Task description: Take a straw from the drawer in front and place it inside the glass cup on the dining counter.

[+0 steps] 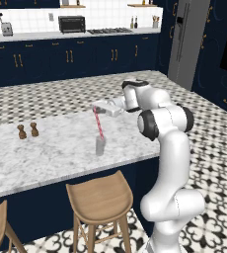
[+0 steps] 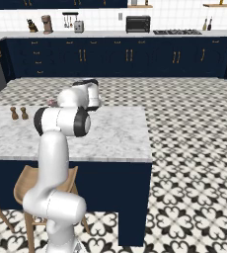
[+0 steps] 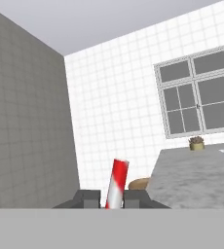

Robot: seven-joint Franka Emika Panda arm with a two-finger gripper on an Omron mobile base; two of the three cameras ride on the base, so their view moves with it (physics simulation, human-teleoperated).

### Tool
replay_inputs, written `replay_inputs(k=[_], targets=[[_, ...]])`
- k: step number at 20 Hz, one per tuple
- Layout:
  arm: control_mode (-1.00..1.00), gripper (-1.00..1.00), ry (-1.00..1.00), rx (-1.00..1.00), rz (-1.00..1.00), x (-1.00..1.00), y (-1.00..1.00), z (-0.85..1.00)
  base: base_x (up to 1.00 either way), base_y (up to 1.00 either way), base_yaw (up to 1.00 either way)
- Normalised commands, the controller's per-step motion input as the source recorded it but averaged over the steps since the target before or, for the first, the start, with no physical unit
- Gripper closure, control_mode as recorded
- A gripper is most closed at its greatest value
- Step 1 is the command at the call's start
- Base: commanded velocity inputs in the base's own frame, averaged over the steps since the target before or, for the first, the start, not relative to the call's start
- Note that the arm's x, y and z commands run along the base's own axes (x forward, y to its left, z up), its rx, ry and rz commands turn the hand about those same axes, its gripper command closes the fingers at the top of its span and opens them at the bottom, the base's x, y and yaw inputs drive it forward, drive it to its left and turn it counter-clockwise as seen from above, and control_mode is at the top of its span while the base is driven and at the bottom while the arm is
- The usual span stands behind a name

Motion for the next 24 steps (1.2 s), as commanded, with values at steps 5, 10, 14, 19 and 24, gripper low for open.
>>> replay_inputs(k=[5,10,14,19,24], targets=[[-1.0,1.0,0.0,0.0,0.0,-0.09,0.0,0.18,0.0,0.0,0.0],[-1.0,1.0,0.0,0.0,0.0,-0.23,0.0,0.1,0.0,0.0,0.0],[-1.0,1.0,0.0,0.0,0.0,0.0,0.0,0.0,0.0,0.0,0.0],[-1.0,1.0,0.0,0.0,0.0,0.08,0.0,-0.03,0.0,0.0,0.0],[-1.0,1.0,0.03,-0.03,0.0,0.0,0.0,-0.16,0.0,0.0,0.0]])
